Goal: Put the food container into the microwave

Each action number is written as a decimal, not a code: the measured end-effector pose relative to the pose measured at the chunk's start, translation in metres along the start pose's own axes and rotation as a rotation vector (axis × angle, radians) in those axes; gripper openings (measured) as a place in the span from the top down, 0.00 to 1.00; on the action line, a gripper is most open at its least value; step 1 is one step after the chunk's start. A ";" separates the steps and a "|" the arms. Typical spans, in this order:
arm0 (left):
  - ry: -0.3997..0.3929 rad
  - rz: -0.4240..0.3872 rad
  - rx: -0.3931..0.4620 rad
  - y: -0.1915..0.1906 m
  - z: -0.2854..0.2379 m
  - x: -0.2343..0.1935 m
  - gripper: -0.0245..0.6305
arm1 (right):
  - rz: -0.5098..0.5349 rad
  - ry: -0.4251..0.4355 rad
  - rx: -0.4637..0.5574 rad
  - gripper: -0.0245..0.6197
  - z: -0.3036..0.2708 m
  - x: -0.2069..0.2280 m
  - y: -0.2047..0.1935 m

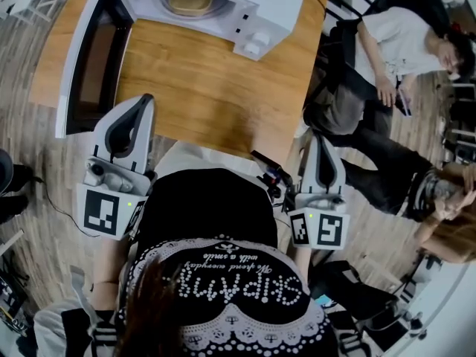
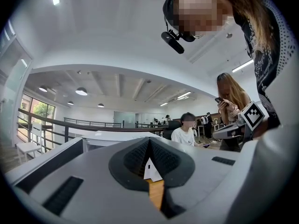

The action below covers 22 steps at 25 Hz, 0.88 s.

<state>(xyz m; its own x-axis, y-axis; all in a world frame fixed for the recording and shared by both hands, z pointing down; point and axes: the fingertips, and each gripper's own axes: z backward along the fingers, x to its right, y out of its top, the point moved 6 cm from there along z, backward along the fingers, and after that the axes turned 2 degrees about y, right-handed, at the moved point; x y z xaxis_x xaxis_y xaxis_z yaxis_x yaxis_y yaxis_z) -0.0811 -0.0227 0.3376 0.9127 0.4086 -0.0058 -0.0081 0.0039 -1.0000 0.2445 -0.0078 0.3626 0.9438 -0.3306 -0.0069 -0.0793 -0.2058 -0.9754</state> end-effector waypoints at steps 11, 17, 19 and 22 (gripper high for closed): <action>-0.020 0.014 -0.013 -0.001 -0.006 0.006 0.92 | -0.002 0.000 -0.006 0.90 -0.001 0.003 -0.002; -0.039 0.006 0.001 -0.001 -0.009 0.008 0.92 | 0.004 0.006 -0.011 0.90 -0.002 0.002 -0.002; -0.040 0.007 0.003 -0.002 -0.010 0.008 0.92 | 0.010 0.008 -0.013 0.90 -0.003 0.002 -0.002; -0.043 0.009 0.001 -0.004 -0.011 0.008 0.92 | 0.015 0.012 -0.014 0.90 -0.005 0.001 -0.001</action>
<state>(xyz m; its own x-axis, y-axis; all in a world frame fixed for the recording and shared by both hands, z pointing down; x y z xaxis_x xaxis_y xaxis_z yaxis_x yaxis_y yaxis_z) -0.0692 -0.0289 0.3415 0.8944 0.4471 -0.0145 -0.0167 0.0011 -0.9999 0.2446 -0.0122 0.3650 0.9384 -0.3451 -0.0191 -0.0982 -0.2130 -0.9721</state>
